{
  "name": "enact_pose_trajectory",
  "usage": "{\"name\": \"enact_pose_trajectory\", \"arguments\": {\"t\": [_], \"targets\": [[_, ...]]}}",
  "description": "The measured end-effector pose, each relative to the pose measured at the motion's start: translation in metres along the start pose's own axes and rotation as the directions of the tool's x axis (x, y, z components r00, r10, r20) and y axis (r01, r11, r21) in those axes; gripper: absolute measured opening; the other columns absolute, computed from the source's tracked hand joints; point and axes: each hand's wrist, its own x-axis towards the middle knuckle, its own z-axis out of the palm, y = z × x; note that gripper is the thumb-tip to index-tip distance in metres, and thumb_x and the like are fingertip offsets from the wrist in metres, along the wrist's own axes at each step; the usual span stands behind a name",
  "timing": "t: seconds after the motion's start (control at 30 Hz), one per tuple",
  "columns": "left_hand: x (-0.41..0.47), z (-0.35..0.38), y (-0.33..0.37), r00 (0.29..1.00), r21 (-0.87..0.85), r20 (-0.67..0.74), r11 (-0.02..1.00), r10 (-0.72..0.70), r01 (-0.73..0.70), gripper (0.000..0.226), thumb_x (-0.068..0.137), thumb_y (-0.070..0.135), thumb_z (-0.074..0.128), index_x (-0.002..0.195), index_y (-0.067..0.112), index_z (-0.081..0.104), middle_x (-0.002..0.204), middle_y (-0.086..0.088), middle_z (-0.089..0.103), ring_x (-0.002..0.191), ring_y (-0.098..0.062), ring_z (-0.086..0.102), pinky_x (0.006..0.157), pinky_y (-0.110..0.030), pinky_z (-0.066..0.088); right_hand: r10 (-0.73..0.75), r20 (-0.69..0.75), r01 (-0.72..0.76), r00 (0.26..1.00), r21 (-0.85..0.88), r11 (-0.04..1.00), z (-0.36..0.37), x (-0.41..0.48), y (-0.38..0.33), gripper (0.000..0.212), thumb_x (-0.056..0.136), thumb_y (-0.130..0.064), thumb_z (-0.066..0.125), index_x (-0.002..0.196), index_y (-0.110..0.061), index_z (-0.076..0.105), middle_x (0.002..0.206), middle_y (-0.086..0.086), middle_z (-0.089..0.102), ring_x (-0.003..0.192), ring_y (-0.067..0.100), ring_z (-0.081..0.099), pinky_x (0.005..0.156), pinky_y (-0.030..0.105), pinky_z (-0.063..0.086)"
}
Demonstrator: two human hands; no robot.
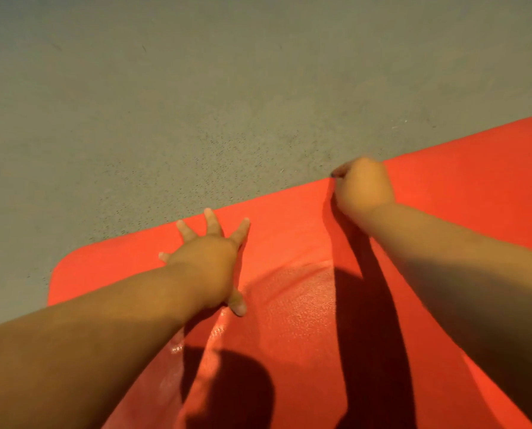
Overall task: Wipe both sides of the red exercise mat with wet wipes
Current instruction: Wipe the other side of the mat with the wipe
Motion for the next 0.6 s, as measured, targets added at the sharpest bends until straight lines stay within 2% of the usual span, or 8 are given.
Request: {"name": "enact_pose_trajectory", "arguments": {"t": [0.07, 0.17, 0.23, 0.3, 0.37, 0.4, 0.5, 0.6], "targets": [[0.000, -0.001, 0.001, 1.000, 0.011, 0.004, 1.000, -0.009, 0.009, 0.144, 0.052, 0.049, 0.089, 0.143, 0.045, -0.022, 0.154, -0.013, -0.029, 0.137, -0.058, -0.010, 0.094, -0.075, 0.032, -0.206, 0.093, 0.203, 0.974, 0.045, 0.978, 0.017, -0.030, -0.027, 0.023, 0.083, -0.005, 0.054, 0.097, -0.008, 0.073, 0.102, 0.017, 0.066, 0.098, 0.033, 0.061, 0.084, 0.034, 0.045], [0.000, -0.002, 0.001, 1.000, 0.030, 0.008, 0.999, -0.011, 0.010, 0.144, 0.052, 0.050, 0.088, 0.143, 0.044, -0.023, 0.154, -0.012, -0.029, 0.137, -0.058, -0.010, 0.094, -0.075, 0.032, -0.481, 0.249, 0.474, 0.841, 0.088, 0.876, 0.021, -0.056, -0.037, 0.025, 0.092, -0.016, 0.051, 0.107, -0.015, 0.071, 0.109, 0.011, 0.062, 0.103, 0.029, 0.057, 0.090, 0.032, 0.044], [0.002, -0.001, 0.001, 1.000, 0.033, 0.009, 0.999, -0.005, 0.005, 0.145, 0.052, 0.051, 0.088, 0.143, 0.044, -0.024, 0.154, -0.014, -0.028, 0.136, -0.060, -0.009, 0.095, -0.074, 0.032, -0.406, 0.190, 0.411, 0.894, 0.018, 0.912, 0.008, -0.029, -0.013, 0.026, 0.088, -0.009, 0.053, 0.104, -0.012, 0.073, 0.107, 0.015, 0.063, 0.102, 0.032, 0.058, 0.088, 0.033, 0.043], [0.005, 0.000, 0.001, 1.000, 0.044, 0.011, 0.999, -0.002, 0.002, 0.146, 0.050, 0.052, 0.088, 0.143, 0.044, -0.025, 0.153, -0.016, -0.029, 0.134, -0.063, -0.008, 0.098, -0.072, 0.032, -0.148, 0.059, 0.151, 0.987, -0.064, 0.986, -0.009, 0.007, 0.023, 0.026, 0.082, -0.001, 0.055, 0.100, -0.004, 0.073, 0.104, 0.021, 0.066, 0.100, 0.036, 0.060, 0.085, 0.035, 0.045], [0.008, 0.000, 0.001, 1.000, 0.061, 0.012, 0.998, 0.002, -0.003, 0.148, 0.050, 0.051, 0.088, 0.142, 0.043, -0.027, 0.152, -0.018, -0.030, 0.132, -0.065, -0.007, 0.100, -0.070, 0.032, 0.036, -0.011, -0.037, 0.999, -0.064, 0.997, -0.014, 0.020, 0.041, 0.025, 0.079, 0.000, 0.055, 0.095, 0.001, 0.073, 0.101, 0.023, 0.068, 0.097, 0.039, 0.062, 0.084, 0.038, 0.049], [0.010, -0.001, 0.000, 1.000, 0.056, 0.017, 0.998, 0.004, -0.005, 0.149, 0.049, 0.051, 0.088, 0.141, 0.043, -0.028, 0.151, -0.019, -0.030, 0.131, -0.066, -0.007, 0.101, -0.069, 0.031, 0.042, -0.016, -0.043, 0.999, -0.048, 0.998, -0.008, 0.016, 0.034, 0.024, 0.079, 0.000, 0.054, 0.093, 0.001, 0.073, 0.101, 0.023, 0.068, 0.097, 0.038, 0.062, 0.083, 0.037, 0.048], [0.013, -0.001, -0.001, 1.000, 0.051, 0.024, 0.999, 0.005, -0.006, 0.151, 0.047, 0.053, 0.089, 0.136, 0.043, -0.034, 0.150, -0.022, -0.032, 0.129, -0.068, -0.008, 0.104, -0.068, 0.028, -0.180, 0.148, 0.173, 0.972, 0.062, 0.983, 0.018, -0.029, -0.019, 0.023, 0.082, -0.005, 0.054, 0.097, -0.005, 0.072, 0.105, 0.016, 0.063, 0.101, 0.032, 0.057, 0.087, 0.032, 0.043], [0.013, 0.000, -0.002, 1.000, 0.052, 0.019, 0.999, 0.006, -0.007, 0.151, 0.046, 0.054, 0.088, 0.131, 0.043, -0.036, 0.149, -0.022, -0.032, 0.129, -0.068, -0.009, 0.104, -0.069, 0.027, -0.496, 0.270, 0.491, 0.825, 0.092, 0.866, 0.018, -0.054, -0.030, 0.026, 0.082, -0.007, 0.056, 0.103, -0.010, 0.072, 0.107, 0.010, 0.063, 0.105, 0.027, 0.056, 0.092, 0.032, 0.041]]}}
